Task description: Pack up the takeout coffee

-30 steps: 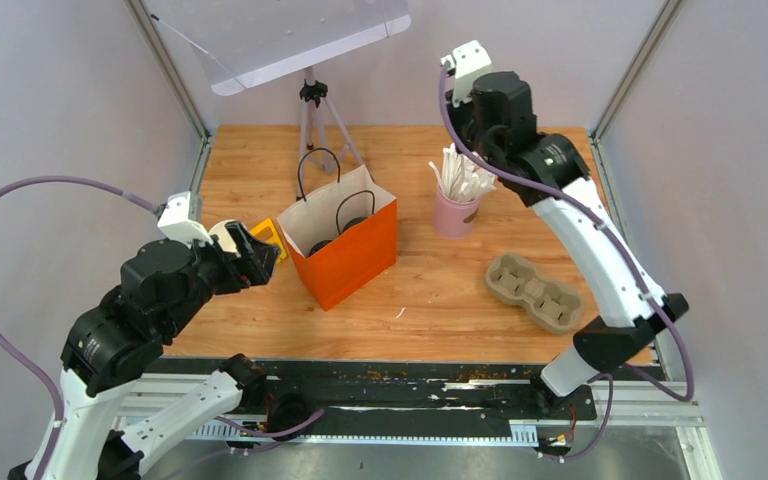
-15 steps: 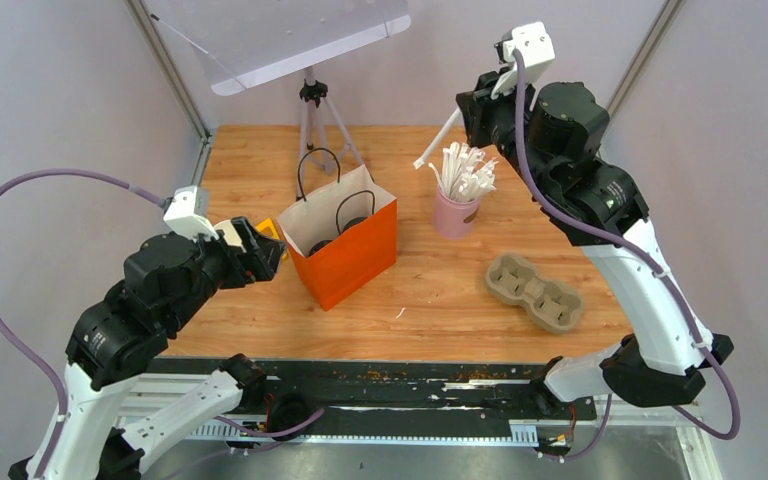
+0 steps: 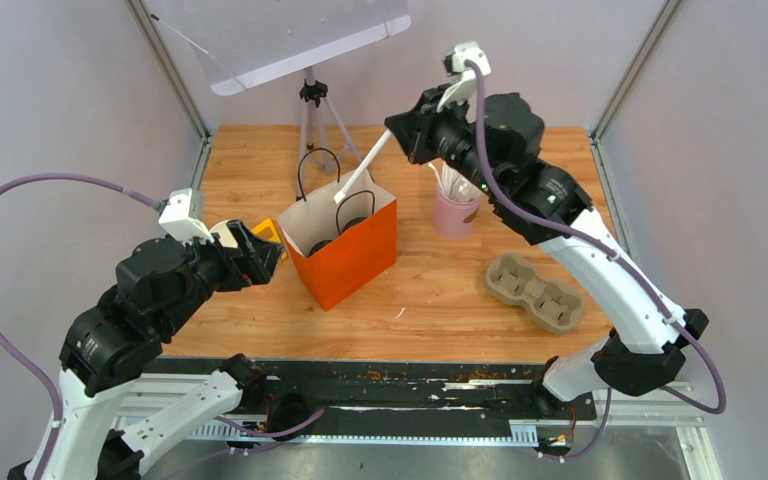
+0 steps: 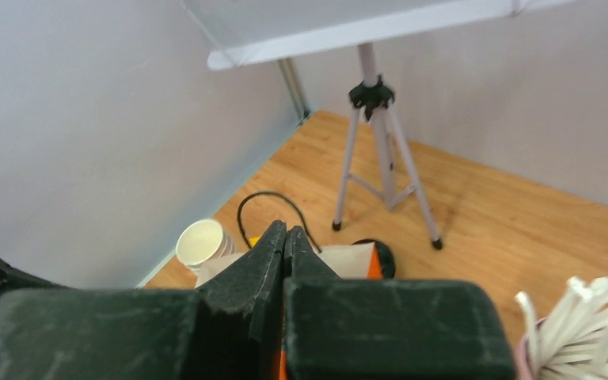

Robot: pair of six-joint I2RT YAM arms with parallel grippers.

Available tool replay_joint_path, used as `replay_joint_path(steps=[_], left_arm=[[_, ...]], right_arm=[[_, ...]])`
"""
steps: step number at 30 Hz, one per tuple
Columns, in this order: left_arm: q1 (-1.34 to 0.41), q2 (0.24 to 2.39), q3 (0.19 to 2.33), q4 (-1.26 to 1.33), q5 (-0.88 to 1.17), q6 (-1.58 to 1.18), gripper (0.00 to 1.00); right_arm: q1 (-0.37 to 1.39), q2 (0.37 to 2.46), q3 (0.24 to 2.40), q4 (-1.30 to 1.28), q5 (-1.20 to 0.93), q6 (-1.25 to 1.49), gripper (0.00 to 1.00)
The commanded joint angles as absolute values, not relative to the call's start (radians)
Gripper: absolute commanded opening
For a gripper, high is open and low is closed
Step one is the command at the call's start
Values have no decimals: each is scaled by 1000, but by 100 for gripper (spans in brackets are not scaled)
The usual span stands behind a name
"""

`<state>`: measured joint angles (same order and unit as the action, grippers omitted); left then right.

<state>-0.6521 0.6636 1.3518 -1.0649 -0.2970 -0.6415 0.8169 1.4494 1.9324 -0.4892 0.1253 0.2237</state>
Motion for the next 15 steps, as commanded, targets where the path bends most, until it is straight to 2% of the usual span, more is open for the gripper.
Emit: replay_joint_path(steps=[1,11,14,15], left_arm=[[-652,644,1392,-1068,-293,-638,100],[-653,638,1384,-1088,-281,-649,100],[-653,641,1382,-1090,-282,-655,100],[-652,640,1380,-1088,-282,-659,100]], right_arm=[[850,1474,1843,-398,61,361,0],[885,1565,1674,-239,-71,531,1],[884,1594,1650,-217,-105,538,4],[883,1608,1654,-225,-114,523,10]])
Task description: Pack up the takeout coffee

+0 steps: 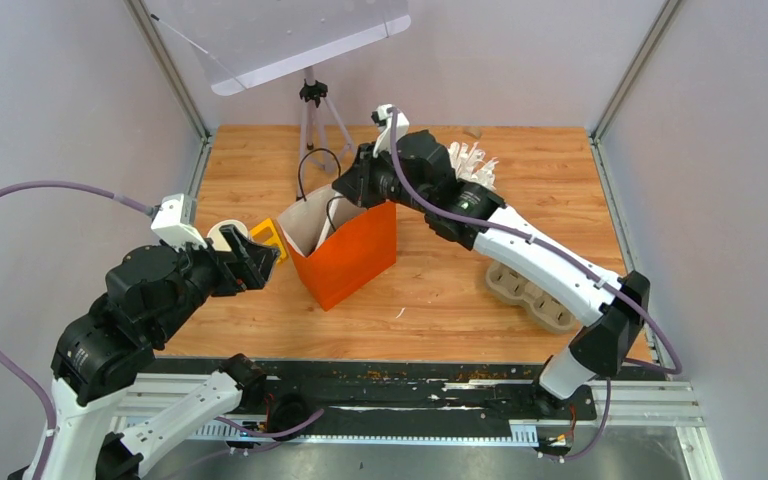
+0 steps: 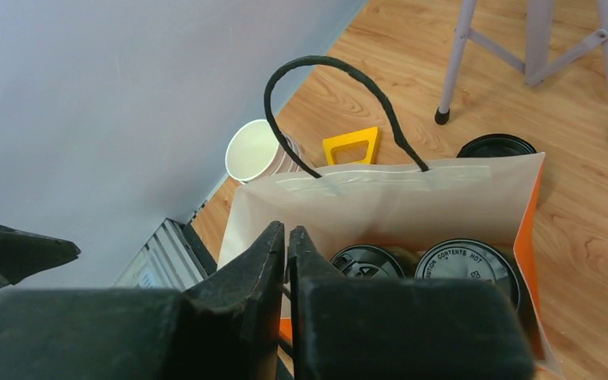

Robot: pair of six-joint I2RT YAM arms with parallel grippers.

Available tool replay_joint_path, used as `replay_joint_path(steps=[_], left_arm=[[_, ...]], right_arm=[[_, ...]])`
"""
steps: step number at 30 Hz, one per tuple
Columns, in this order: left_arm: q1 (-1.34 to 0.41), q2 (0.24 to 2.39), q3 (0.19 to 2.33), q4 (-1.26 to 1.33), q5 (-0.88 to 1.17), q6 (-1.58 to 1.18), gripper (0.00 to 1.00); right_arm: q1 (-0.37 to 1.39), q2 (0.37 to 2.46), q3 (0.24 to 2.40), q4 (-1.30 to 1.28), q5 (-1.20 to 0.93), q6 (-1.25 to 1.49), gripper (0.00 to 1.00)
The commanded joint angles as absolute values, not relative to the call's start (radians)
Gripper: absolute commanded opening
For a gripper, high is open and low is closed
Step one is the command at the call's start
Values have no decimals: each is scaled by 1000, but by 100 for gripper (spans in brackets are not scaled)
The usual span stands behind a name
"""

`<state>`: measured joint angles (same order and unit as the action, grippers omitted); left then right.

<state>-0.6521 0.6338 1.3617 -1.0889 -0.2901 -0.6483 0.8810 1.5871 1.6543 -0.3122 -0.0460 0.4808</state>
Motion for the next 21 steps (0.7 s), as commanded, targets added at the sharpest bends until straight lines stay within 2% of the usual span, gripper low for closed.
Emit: replay_joint_path(steps=[1,6,10,15,21], left_arm=[[-652,639,1378,-1086,-281,-660,100],[-652,640,1376,-1088,-291,-660,100],[-652,637,1378,-1090,-297,-657,100],[-652,633,1382,-1091,-303,-658,100],[-652,641,1397,-1105,-301,-648,100]], right_arm=[[884,1623,1672,-255,-113,510,14],[864,1642,1791,-441,-33,395,40],[817,1589,1832,-533,66,290,56],[738,1515,1764,-558,165,156,57],[663,1522,1729,-569,178,-72,56]])
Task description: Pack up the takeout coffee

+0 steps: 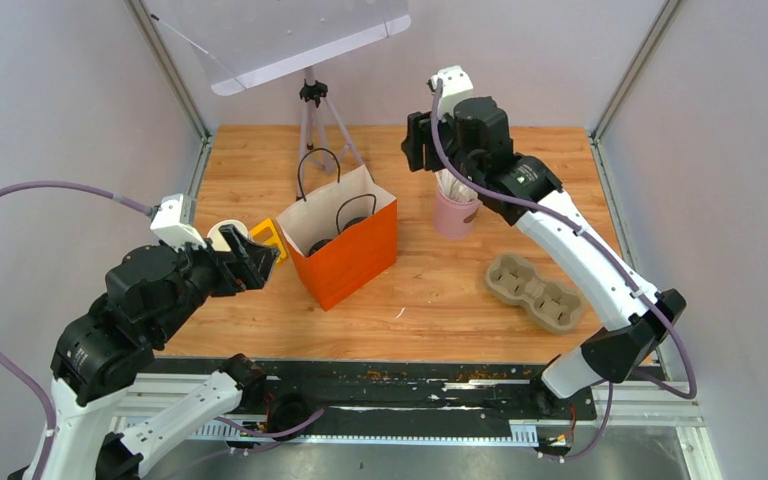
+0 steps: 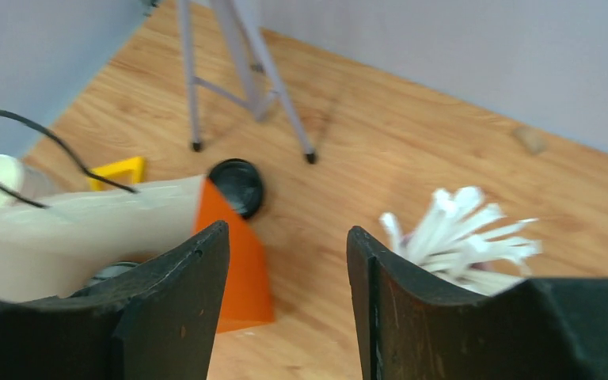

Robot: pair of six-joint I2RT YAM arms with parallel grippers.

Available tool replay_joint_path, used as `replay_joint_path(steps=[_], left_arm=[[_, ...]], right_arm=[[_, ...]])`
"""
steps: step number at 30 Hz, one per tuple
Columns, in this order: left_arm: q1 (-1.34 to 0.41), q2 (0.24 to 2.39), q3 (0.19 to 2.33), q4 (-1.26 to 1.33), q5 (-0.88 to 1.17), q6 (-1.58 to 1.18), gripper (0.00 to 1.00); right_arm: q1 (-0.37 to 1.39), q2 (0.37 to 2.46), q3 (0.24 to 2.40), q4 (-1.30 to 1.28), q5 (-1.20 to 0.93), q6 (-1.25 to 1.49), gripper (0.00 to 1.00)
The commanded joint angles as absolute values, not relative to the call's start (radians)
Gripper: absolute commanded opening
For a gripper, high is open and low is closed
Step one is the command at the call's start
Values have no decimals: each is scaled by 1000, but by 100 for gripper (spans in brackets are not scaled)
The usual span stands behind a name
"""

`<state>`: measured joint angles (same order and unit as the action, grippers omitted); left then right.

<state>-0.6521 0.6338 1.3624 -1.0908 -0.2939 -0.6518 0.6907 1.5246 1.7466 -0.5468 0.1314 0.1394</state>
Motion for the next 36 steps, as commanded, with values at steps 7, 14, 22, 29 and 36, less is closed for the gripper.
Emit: replay_joint_path(steps=[7,14,22,29,36], left_arm=[[-653,640,1408,-1121,-296,-648,100],[-653,619,1401,-1146,-303,-661,100],[-653,614,1420,-1166,-324,-668,100],[-652,611,1415,-1159,-333,-677,100],[-652,624,1413,-1140,-339,-672,100]], right_arm=[[616,1666,1778,-670,214,-213,42],[609,1797,1805,-639,254,-276,44],[597,1878,1856,-650,319,-331,45],[586,1902,1855,-645,318,-353,44],[580,1938,1868,-656,324,-360,34]])
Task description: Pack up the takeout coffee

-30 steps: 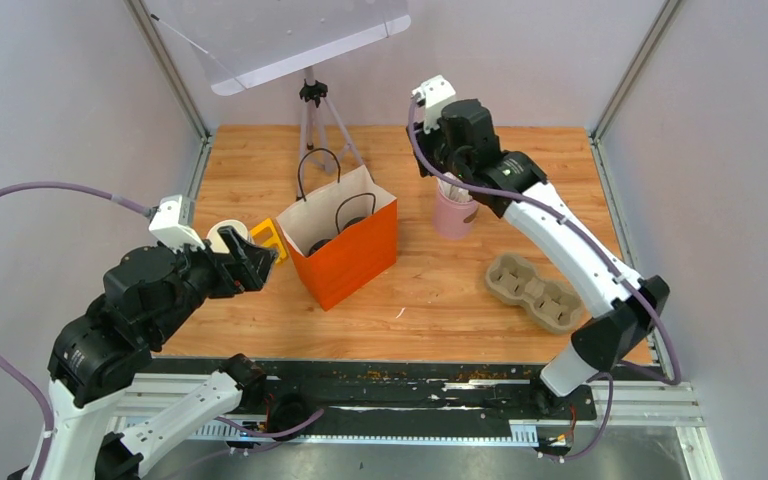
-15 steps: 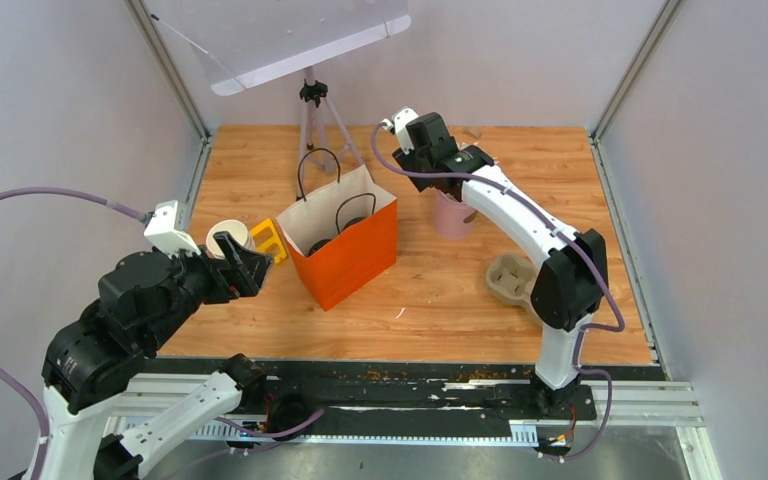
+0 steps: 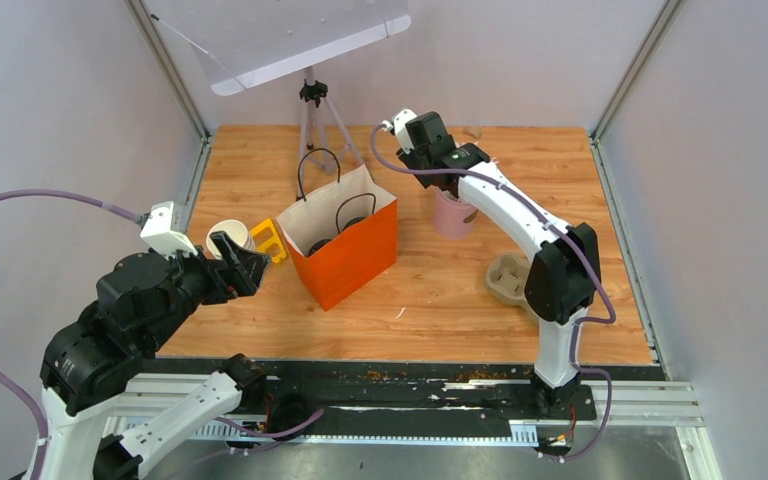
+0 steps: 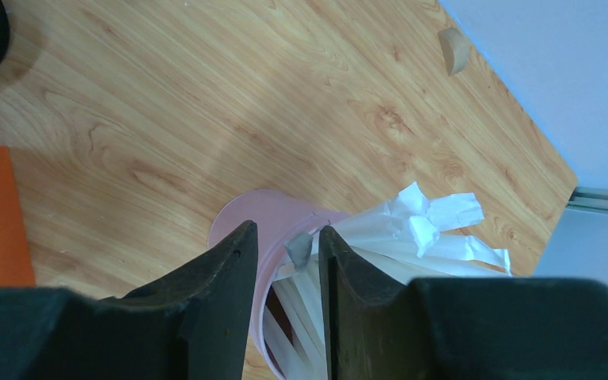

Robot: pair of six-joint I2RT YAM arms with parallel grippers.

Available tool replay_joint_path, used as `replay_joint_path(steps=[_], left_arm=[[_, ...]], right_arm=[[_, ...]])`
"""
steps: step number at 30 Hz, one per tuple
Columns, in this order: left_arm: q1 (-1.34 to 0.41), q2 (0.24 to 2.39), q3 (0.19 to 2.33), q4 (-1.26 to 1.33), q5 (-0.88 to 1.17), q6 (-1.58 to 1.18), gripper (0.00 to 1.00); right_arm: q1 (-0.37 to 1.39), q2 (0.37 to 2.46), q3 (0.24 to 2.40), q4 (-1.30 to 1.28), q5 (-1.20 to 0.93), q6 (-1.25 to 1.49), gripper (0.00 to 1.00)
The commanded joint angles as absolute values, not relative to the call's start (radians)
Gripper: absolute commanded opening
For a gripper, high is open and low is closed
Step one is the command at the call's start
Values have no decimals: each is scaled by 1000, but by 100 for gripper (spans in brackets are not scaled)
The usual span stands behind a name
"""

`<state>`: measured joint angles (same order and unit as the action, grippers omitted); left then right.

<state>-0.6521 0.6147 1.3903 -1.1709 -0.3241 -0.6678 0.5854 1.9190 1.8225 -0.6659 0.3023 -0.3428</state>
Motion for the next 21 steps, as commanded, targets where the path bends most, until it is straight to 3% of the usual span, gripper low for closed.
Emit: replay_joint_path(steps=[1,5,9,15,21], left_arm=[[-652,628,1413,-1139,-339,-672,100],[-652,632,1409,-1130,-339,-667,100],[-652,635,1397,-1111,-344,-658,100],[-652,643,1373,-1069,-324,-658,100],[-652,664,1362,-1047,-312,-638,100]], right_arm=[[579,1938,1869,-657,326,-362,32],[579,1931,1881,-668,338,-372,14],[581,1903,1905,-699,341,-369,8],[581,1839,1973,-781,327,-358,2],[585,1767,2068,-880,306,-307,3]])
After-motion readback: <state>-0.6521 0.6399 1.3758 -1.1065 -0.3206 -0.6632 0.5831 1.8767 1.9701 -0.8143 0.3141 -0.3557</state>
